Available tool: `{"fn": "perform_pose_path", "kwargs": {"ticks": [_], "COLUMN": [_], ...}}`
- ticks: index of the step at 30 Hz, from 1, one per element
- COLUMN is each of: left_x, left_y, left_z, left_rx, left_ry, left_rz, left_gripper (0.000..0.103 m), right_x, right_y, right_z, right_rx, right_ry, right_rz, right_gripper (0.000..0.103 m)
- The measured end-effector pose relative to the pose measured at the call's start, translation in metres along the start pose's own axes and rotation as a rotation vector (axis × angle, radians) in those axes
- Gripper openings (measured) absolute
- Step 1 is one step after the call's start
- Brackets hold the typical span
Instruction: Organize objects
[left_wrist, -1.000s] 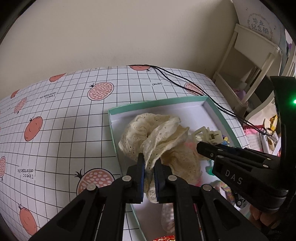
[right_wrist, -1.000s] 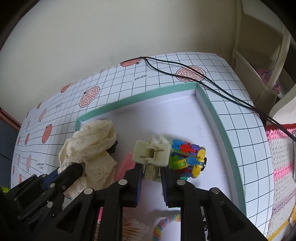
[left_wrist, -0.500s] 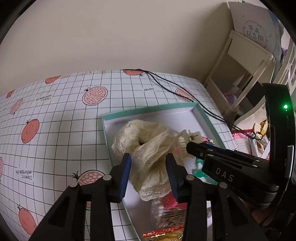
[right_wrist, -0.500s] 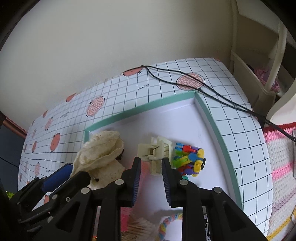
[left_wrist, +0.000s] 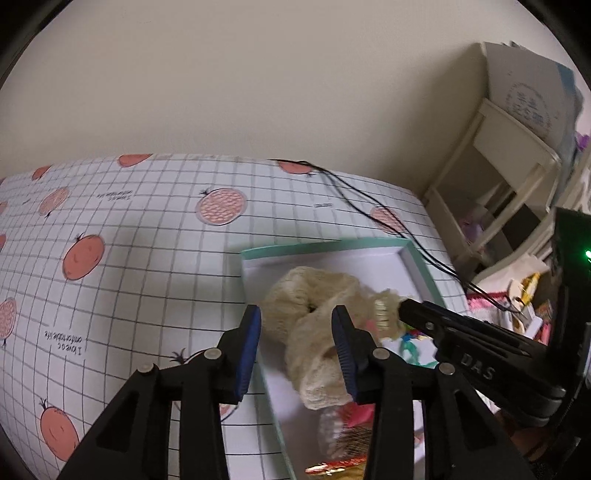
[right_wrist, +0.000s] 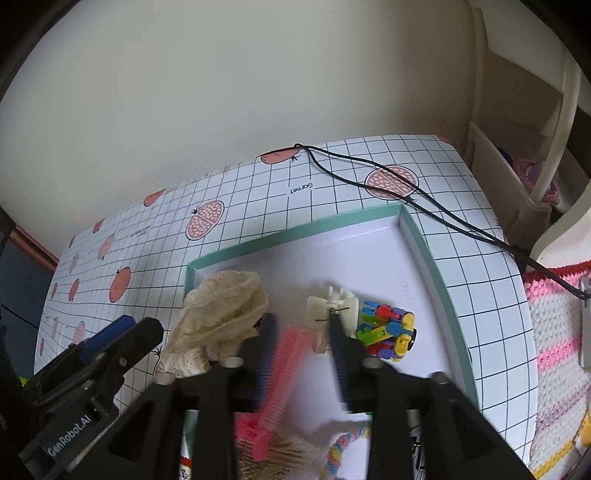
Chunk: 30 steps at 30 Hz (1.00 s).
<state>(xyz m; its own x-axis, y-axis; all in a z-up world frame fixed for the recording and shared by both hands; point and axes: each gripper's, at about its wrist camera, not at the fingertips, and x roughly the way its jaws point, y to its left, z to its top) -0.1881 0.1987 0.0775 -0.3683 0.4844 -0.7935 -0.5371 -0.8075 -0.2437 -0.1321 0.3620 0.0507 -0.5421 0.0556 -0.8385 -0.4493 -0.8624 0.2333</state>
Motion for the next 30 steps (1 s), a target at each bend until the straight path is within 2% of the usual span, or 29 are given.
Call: {"fn": "perform_pose_path", "kwargs": {"ticks": [1, 3, 6, 9, 11, 14, 20, 24, 30], "left_x": [0.001, 0.001, 0.001, 0.0, 0.001, -0.001, -0.002, -0.004, -0.003], "left_y": [0.004, 0.009, 0.017, 0.026, 0.031, 0.039, 0.051, 0.059, 0.066], "left_z": [0.0, 0.0, 0.0, 0.0, 0.0, -0.001, -0.001, -0.003, -0.004], "left_rx": [-0.013, -0.025, -0.051, -0.08, -0.093, -0.118, -0.147, -0.169, -0.185], "left_ry": [0.001, -0.006, -0.019, -0.04, -0.044, -0.063, -0.086, -0.1, -0.095], "left_rz": [0.012, 0.035, 0.072, 0.105, 0.121, 0.145, 0.203, 0.25, 0.273], "left_gripper": [0.048, 0.061, 0.067, 0.081, 0.084, 0.095, 0.103, 0.103, 0.103], "right_x": [0.001, 0.002, 0.003, 0.002, 0.002, 0.002, 0.003, 0.002, 0.002], "right_y": [0.0, 0.0, 0.001, 0.003, 0.004, 0.004, 0.006, 0.01, 0.016], "right_z": [0.0, -0.001, -0.001, -0.001, -0.001, -0.001, -0.002, -0.003, -0.004], "right_rx": [0.002, 0.003, -0.001, -0.008, -0.012, -0.009, -0.026, -0.047, -0.057], "right_ry": [0.0, 0.004, 0.002, -0.003, -0.009, -0.014, -0.026, -0.041, -0.044], "right_rz": [0.003, 0.01, 0.009, 0.013, 0.009, 0.007, -0.001, 0.0, -0.011], "right_gripper": [0.059, 0.059, 0.065, 0.071, 0.08, 0.092, 0.103, 0.103, 0.103]}}
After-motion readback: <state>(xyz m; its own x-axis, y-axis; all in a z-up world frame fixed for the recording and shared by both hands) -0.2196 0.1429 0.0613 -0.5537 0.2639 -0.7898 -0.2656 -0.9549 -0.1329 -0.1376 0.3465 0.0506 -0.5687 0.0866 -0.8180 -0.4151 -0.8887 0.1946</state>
